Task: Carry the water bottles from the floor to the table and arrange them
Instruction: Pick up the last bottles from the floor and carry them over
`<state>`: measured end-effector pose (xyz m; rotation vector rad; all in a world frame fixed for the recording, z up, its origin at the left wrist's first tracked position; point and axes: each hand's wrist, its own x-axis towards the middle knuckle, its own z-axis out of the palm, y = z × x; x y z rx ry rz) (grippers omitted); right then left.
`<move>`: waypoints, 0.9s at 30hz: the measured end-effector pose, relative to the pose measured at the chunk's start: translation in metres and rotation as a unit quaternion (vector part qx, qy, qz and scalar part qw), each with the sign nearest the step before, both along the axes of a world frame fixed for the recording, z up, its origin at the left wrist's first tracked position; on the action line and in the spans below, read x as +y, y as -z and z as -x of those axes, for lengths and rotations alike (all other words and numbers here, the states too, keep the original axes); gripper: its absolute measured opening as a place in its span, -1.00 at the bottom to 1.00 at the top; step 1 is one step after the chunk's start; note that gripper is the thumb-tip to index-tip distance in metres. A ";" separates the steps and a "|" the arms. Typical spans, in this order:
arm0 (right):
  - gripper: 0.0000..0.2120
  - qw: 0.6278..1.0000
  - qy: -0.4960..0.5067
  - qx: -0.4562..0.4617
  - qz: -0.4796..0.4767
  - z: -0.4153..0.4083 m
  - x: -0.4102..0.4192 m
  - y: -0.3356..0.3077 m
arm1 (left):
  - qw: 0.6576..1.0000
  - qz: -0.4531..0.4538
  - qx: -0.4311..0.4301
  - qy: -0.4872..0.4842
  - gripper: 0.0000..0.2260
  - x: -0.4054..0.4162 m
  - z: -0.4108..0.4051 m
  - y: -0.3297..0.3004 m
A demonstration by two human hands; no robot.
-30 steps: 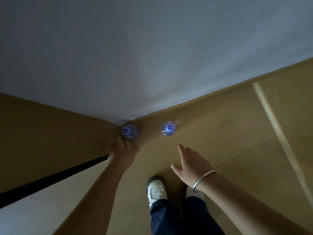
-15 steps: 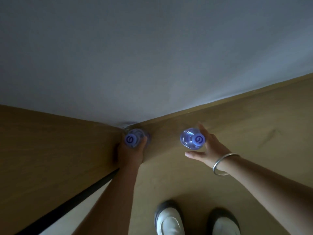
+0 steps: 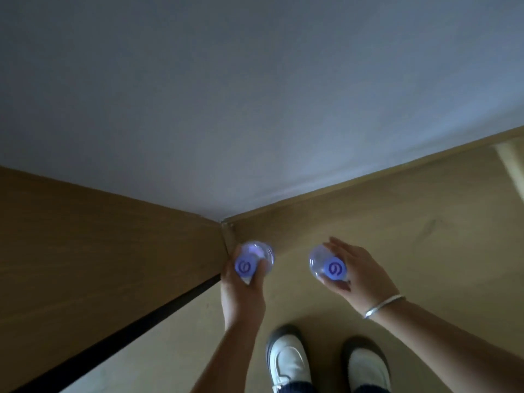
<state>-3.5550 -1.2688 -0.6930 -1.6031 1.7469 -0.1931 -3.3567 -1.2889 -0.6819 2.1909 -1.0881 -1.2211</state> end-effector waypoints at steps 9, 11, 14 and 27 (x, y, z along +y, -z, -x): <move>-0.50 0.991 -0.079 -0.082 0.072 -0.043 0.031 -0.213 | 0.999 0.005 0.032 -0.004 -0.54 0.071 -0.006 -0.196; -0.49 0.986 -0.108 -0.082 0.093 -0.057 0.032 -0.264 | 0.999 0.025 0.035 -0.033 -0.57 0.085 -0.013 -0.247; -0.53 0.976 -0.142 -0.089 0.139 -0.076 0.037 -0.332 | 0.994 0.054 0.028 -0.090 -0.59 0.106 -0.030 -0.316; -0.68 0.894 -0.300 -0.217 0.252 -0.221 0.088 -0.558 | 0.936 0.232 0.019 -0.265 -0.81 0.209 -0.144 -0.522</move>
